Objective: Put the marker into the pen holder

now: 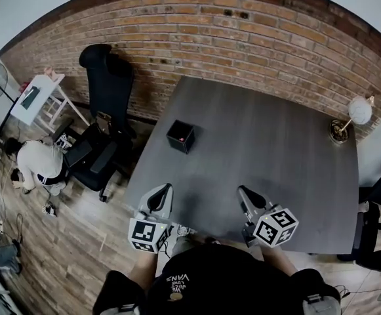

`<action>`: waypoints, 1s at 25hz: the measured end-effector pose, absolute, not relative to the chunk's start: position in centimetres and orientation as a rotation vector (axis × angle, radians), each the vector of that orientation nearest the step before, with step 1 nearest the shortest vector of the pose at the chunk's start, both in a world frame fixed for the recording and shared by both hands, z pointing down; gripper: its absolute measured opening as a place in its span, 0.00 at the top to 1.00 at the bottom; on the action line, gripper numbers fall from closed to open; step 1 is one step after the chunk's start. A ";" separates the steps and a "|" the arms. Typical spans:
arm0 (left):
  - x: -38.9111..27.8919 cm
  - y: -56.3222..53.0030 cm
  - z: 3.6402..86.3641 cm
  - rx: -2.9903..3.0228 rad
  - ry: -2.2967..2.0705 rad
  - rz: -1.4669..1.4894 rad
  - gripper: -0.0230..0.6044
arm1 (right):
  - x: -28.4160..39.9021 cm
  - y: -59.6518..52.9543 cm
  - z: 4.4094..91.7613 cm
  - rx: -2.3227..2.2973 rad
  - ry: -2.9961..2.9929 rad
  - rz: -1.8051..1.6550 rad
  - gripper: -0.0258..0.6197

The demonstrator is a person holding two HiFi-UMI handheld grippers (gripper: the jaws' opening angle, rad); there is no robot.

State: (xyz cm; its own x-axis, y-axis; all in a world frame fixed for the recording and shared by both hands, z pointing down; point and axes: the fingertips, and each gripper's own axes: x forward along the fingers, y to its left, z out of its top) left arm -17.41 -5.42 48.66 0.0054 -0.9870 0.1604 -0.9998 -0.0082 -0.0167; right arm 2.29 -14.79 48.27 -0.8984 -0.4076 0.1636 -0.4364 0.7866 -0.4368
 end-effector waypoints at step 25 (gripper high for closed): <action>-12.5 -2.6 49.1 2.122 -2.145 0.163 0.88 | 3.8 -13.2 50.1 0.594 -2.855 0.661 0.96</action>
